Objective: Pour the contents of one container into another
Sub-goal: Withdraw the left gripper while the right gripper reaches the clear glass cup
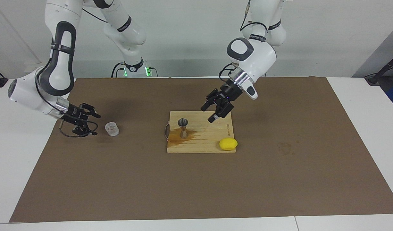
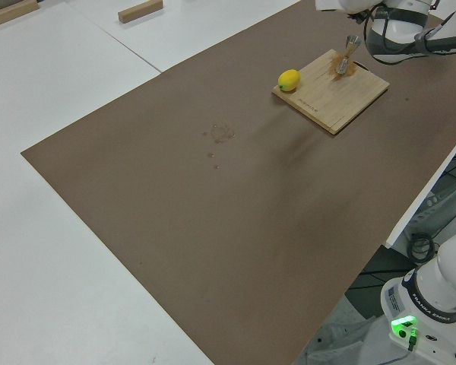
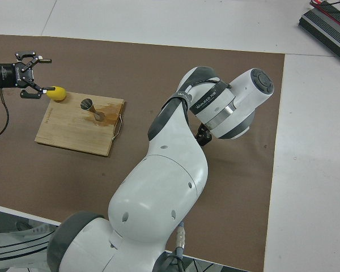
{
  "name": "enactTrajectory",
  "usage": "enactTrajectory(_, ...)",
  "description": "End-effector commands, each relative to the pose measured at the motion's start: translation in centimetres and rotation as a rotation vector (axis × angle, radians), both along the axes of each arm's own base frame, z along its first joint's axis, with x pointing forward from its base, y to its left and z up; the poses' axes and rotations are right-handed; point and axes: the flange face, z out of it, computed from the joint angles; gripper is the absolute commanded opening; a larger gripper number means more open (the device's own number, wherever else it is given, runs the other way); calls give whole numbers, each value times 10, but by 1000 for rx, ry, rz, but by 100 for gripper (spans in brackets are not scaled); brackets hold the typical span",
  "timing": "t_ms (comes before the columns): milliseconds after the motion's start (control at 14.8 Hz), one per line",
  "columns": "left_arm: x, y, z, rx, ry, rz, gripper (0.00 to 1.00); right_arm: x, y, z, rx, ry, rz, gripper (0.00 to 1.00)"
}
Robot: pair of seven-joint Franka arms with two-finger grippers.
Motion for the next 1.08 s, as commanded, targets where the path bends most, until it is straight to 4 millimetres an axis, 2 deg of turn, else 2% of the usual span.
enactTrajectory(0, 22, 50, 18, 162, -114, -5, 100, -1, -16, -18, 45, -42, 9, 99)
enactTrajectory(270, 53, 103, 51, 400, -271, -36, 100, -2, -22, -29, 54, -41, 13, 99)
enactTrajectory(473, 70, 142, 69, 599, -320, -108, 100, -4, -27, -30, 54, -44, 9, 99)
enactTrajectory(541, 72, 152, 73, 694, -314, -171, 100, -5, -26, -31, 56, -42, 11, 99)
enactTrajectory(676, 73, 159, 80, 906, -288, -348, 100, -6, -28, -32, 56, -49, 19, 99)
enactTrajectory(878, 73, 183, 80, 983, -300, -488, 100, -4, -23, -34, 48, -50, 18, 99)
enactTrajectory(1014, 68, 216, 82, 1033, -286, -618, 100, -6, -27, -44, 56, -37, 15, 99)
